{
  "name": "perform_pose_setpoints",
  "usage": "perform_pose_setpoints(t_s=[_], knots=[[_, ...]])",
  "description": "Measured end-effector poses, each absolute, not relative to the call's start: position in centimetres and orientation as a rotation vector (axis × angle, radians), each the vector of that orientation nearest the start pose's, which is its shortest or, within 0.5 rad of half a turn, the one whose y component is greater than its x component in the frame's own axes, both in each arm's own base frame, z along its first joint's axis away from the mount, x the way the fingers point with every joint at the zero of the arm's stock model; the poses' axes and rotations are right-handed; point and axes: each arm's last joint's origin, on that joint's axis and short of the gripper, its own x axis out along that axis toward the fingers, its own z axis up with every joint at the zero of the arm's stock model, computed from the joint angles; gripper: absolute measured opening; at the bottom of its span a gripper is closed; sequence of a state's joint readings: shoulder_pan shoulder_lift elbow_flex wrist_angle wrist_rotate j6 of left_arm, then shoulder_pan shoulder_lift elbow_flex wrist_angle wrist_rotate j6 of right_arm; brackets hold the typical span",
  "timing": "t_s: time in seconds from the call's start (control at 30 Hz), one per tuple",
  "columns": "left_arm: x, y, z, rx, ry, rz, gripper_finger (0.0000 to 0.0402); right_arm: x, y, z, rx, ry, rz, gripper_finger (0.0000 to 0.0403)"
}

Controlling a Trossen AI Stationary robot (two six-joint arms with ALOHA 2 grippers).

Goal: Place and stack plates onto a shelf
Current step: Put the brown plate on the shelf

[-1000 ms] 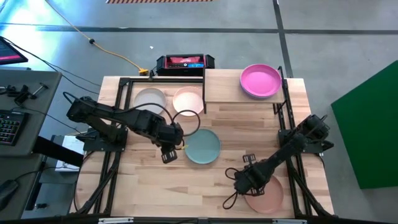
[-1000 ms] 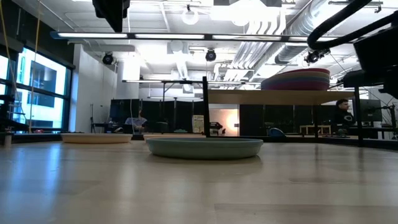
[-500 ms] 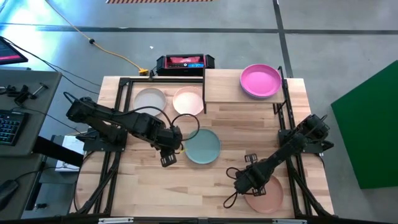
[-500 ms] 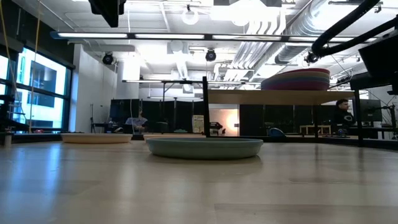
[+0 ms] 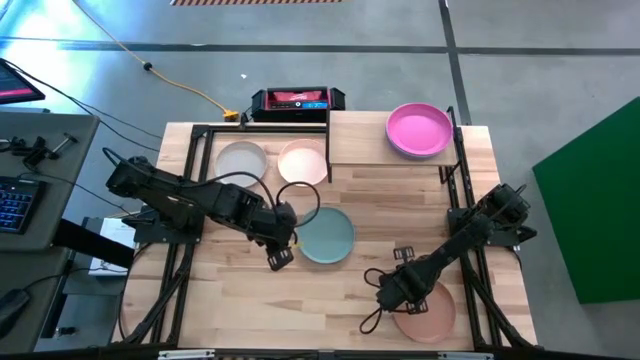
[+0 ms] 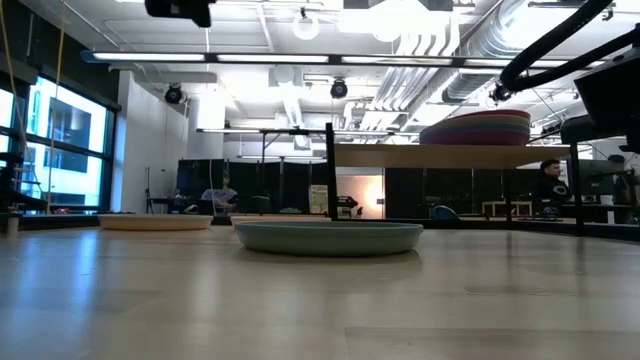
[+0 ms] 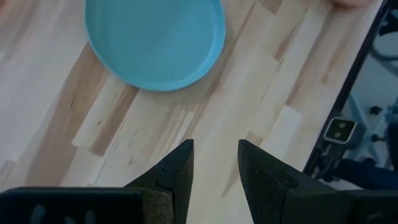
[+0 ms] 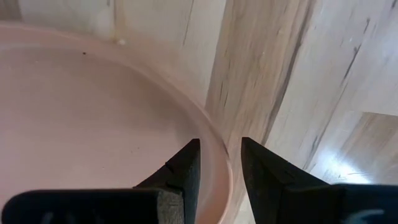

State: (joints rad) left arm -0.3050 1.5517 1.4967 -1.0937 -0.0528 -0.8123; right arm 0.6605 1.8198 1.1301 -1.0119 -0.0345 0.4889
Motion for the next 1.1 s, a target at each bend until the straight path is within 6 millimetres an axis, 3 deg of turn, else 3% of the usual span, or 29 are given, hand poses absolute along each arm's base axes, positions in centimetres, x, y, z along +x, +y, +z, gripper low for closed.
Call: perform_pose_setpoints(t_s=[0.77,1.0,1.1], knots=[[29.0,-9.0,32.6,-0.536,1.129,0.253,0.0115,23.8,18.6,14.1,-0.210,1.725,0.119,0.0091],[29.0,-9.0,32.6,-0.535,1.129,0.253,0.0115,23.6,18.5,14.1,-0.202,1.753,0.098,0.0015],[29.0,-9.0,32.6,-0.535,1.129,0.253,0.0115,23.5,18.5,14.2,-0.207,1.761,0.092,0.0009]])
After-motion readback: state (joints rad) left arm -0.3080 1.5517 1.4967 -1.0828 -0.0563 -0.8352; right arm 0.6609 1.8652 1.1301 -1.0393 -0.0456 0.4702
